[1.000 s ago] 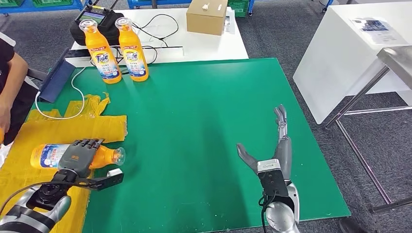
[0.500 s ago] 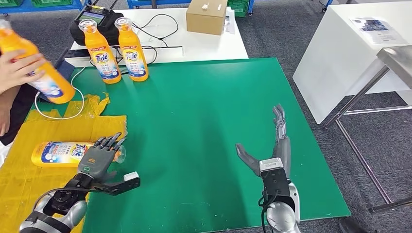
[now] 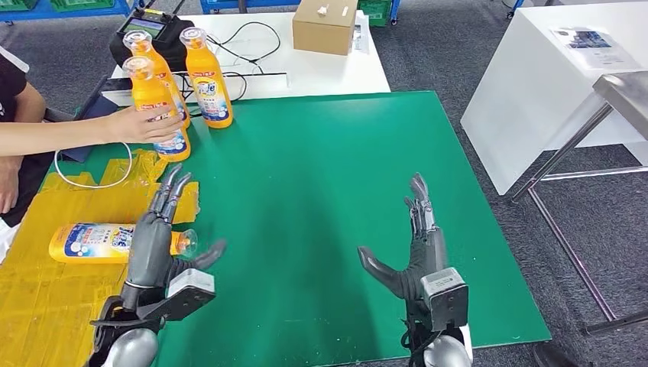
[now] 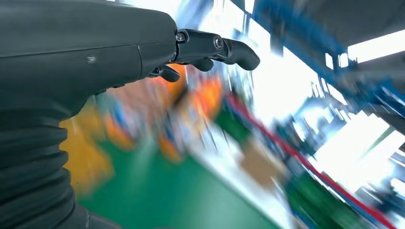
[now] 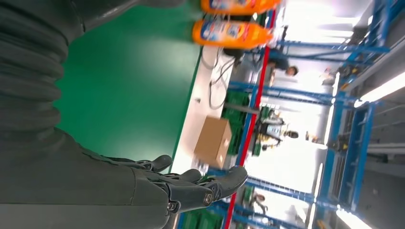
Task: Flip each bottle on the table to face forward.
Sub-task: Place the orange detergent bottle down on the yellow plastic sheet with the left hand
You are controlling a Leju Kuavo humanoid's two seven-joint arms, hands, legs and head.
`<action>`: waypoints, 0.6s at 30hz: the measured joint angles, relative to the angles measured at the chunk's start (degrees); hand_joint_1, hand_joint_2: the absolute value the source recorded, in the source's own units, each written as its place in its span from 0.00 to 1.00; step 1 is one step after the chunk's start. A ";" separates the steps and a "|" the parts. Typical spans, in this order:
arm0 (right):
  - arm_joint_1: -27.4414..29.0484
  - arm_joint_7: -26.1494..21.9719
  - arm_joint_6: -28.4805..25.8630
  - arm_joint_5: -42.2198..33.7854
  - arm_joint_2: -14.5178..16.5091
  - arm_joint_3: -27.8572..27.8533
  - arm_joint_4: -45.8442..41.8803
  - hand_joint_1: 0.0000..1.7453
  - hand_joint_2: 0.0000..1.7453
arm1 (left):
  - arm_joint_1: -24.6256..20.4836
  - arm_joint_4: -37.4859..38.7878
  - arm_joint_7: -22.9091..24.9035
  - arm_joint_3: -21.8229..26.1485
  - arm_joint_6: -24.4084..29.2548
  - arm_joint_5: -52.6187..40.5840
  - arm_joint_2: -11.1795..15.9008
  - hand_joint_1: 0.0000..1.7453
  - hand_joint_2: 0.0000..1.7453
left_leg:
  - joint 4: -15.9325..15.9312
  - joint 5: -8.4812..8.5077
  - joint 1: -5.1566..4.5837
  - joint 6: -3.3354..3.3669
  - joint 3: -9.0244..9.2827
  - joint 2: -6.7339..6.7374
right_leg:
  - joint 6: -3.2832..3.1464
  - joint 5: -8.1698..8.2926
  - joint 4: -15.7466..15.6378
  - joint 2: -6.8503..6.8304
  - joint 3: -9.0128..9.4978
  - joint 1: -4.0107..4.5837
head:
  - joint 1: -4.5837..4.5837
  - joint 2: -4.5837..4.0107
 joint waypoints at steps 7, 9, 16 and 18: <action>1.03 1.12 -0.62 -1.07 -0.27 0.54 0.09 0.00 1.00 | 6.68 0.59 -2.16 1.23 -16.14 28.85 -4.97 0.00 1.00 | 0.00 -0.02 -0.05 0.02 -0.03 -0.01 | 0.01 -0.01 -0.01 0.00 0.01 -0.04 | 0.01 0.00; 1.18 1.45 -1.35 -0.80 -0.38 0.84 0.47 0.00 1.00 | 7.91 1.80 -1.87 1.31 -18.97 33.37 -5.66 0.00 1.00 | 0.00 -0.04 -0.05 0.01 -0.05 0.00 | 0.01 -0.02 -0.01 0.00 -0.01 -0.04 | 0.01 0.00; 1.26 1.57 -1.54 -0.60 -0.59 1.33 1.26 0.00 1.00 | 9.19 3.93 -1.80 2.03 -20.00 34.69 -6.65 0.00 1.00 | 0.00 -0.03 -0.02 0.00 -0.03 0.00 | 0.00 -0.02 -0.01 0.00 -0.02 -0.01 | 0.00 0.00; 1.26 1.71 -1.57 -0.77 -0.64 1.37 1.41 0.00 1.00 | 9.27 4.24 -1.61 2.14 -20.07 34.93 -6.72 0.00 1.00 | 0.00 -0.03 -0.01 0.00 -0.03 0.00 | 0.00 -0.02 -0.01 0.00 -0.01 -0.01 | 0.00 0.00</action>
